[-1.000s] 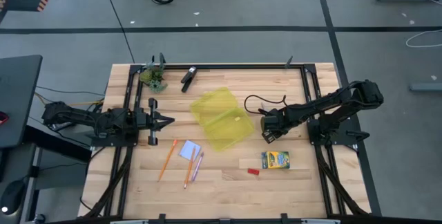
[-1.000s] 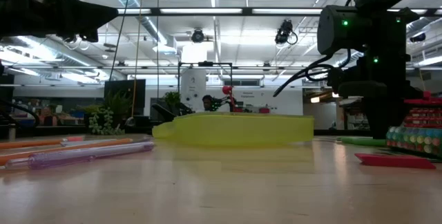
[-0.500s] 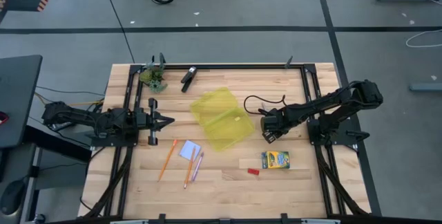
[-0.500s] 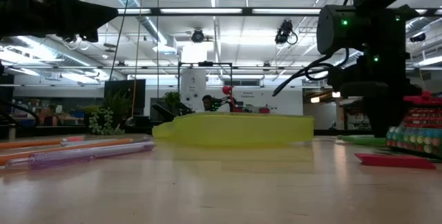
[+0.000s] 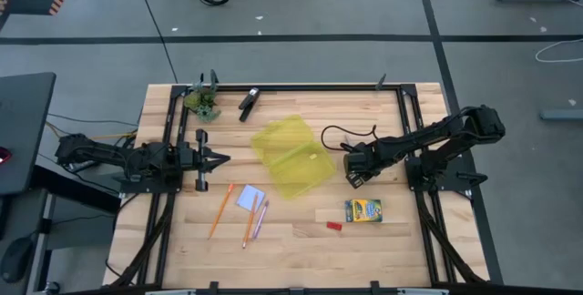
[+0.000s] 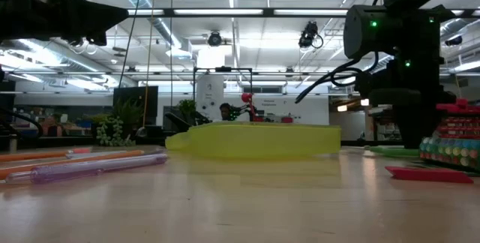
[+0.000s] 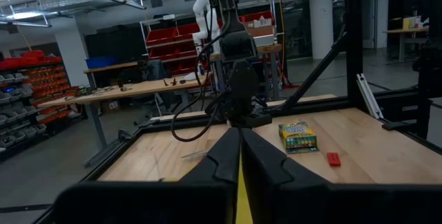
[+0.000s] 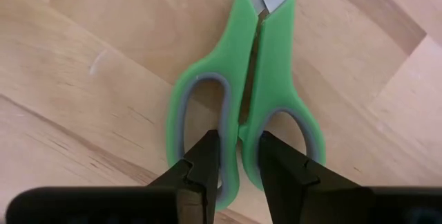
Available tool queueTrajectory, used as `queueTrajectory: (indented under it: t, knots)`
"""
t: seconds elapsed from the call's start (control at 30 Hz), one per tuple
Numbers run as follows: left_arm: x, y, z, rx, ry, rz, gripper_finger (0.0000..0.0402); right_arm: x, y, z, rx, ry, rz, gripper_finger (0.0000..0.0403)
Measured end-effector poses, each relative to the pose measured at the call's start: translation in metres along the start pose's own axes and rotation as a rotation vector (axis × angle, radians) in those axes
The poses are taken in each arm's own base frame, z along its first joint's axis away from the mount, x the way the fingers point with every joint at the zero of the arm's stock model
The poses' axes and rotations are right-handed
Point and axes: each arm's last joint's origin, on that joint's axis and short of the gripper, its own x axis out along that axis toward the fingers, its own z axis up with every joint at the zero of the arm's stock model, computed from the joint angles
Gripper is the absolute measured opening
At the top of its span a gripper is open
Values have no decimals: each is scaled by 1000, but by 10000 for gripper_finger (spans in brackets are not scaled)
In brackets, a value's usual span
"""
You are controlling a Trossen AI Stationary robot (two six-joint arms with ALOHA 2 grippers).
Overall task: Pack school essentials
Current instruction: Put the green scissors into the yellow supply box
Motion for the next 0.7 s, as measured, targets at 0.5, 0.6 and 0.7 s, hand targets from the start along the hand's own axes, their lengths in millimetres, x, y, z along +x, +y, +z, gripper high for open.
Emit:
queueTrajectory:
  t: [0.5, 0.6, 0.7]
  knots:
    - [0, 0, 0, 0, 0, 0, 29, -36, 14, 16, -77, -78, -24, 98]
    - [0, 0, 0, 0, 0, 0, 26, -51, 19, 23, -96, -112, -27, 98]
    - [0, 0, 0, 0, 0, 0, 22, -65, 23, 29, -125, -155, -26, 98]
